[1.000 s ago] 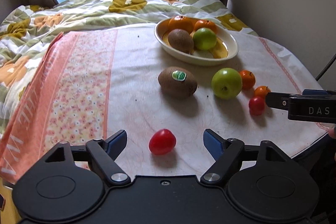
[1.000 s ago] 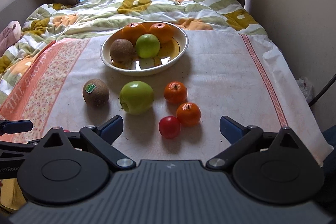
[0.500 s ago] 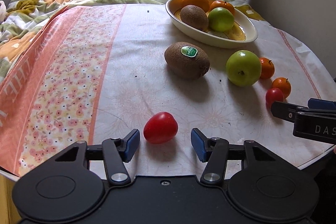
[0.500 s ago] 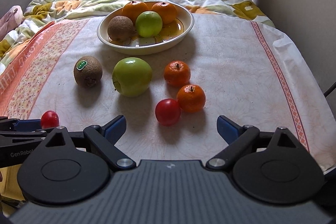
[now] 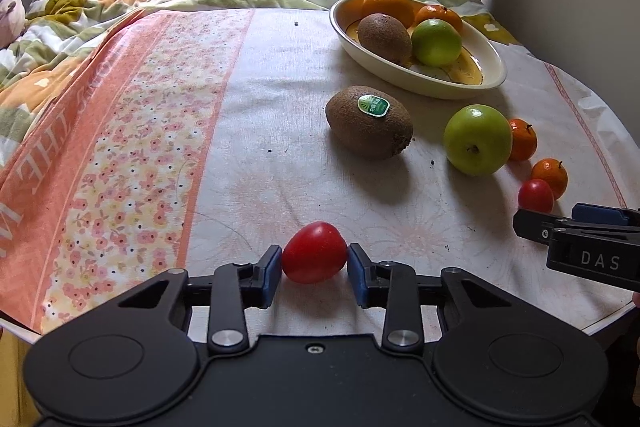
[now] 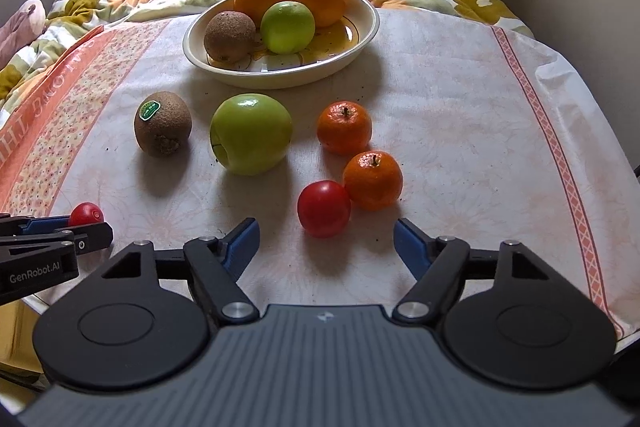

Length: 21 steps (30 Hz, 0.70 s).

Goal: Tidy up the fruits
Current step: 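Close the left tool on the red fruit while the right tool grasps a small red tomato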

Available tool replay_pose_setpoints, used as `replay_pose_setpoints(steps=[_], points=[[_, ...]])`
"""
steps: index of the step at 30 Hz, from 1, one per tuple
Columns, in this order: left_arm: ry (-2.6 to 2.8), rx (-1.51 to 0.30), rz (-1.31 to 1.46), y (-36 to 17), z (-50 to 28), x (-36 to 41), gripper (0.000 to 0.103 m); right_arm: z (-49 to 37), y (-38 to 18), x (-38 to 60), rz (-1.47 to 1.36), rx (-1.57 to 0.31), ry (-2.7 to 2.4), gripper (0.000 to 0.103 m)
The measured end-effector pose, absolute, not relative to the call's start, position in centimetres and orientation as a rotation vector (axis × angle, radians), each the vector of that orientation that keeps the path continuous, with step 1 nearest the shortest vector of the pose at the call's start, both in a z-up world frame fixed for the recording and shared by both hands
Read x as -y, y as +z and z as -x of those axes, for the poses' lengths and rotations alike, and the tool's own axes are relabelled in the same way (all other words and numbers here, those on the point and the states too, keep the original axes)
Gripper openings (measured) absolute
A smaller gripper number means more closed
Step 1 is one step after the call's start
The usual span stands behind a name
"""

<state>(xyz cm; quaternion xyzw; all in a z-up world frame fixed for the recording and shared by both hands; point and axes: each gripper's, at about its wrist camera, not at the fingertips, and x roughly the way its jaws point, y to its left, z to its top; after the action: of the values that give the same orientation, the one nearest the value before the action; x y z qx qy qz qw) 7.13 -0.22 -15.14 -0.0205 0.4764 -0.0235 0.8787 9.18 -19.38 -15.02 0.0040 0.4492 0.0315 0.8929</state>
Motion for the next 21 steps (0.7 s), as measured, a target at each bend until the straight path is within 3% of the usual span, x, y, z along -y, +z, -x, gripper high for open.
replay_pose_setpoints(steps=[11,14,19,21], points=[[-0.055,-0.990,0.042,-15.0,-6.9,0.5,0.039,-10.6,-15.8,19.2,-0.025,-0.947,0.073,0.075],[-0.054,-0.986,0.039,-14.9,-7.0,0.5,0.039,-10.8,-16.0,19.1,-0.027,-0.955,0.080,0.066],[-0.059,-0.982,0.036,-14.7,-6.9,0.6,0.039,-11.0,-16.0,19.0,-0.026,-0.950,0.078,0.061],[-0.060,-0.980,0.032,-14.7,-6.9,0.6,0.039,-11.2,-16.0,19.0,-0.021,-0.947,0.077,0.052]])
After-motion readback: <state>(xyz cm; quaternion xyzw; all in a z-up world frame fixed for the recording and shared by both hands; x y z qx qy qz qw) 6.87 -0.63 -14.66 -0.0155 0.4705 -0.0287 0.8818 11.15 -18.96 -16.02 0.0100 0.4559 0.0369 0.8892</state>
